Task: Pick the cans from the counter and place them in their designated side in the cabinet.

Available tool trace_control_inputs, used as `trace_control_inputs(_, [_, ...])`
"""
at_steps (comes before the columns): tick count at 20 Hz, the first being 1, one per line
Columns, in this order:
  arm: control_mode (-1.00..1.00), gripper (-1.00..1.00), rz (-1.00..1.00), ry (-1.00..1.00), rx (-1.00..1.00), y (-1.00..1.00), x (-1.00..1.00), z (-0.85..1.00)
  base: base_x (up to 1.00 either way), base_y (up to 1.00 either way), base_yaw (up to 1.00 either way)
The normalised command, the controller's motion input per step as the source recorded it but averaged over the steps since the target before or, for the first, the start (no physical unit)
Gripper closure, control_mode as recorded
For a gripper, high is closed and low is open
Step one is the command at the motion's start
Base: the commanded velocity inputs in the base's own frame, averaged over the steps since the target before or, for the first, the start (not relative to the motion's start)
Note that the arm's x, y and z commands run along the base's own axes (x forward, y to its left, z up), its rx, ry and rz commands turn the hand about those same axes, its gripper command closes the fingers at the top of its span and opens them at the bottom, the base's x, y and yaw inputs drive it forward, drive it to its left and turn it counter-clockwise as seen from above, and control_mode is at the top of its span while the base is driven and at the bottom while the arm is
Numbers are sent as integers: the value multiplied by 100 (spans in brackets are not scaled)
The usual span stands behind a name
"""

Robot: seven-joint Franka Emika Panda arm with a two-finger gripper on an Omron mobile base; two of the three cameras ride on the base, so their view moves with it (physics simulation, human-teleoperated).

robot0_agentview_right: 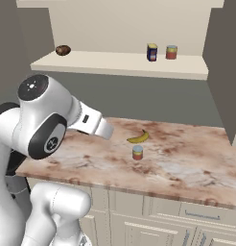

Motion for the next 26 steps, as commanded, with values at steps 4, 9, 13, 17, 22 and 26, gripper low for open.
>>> trace_control_inputs(4, [-100, -100, -4, 0, 8, -7, 0, -19, 0, 0, 0])
trace_control_inputs(9, [-100, -100, -1, 0, 4, -1, 2, -16, 0, 0, 0])
trace_control_inputs(13, [-100, -100, 0, -2, 1, 0, 8, -14, 0, 0, 0])
trace_control_inputs(17, [-100, -100, 0, -3, 0, 0, 12, -14, 0, 0, 0])
trace_control_inputs(22, [-100, -100, 0, -4, 0, -2, 12, -10, 0, 0, 0])
trace_control_inputs(26, [-100, -100, 0, -6, 0, -9, 13, -8, 0, 0, 0])
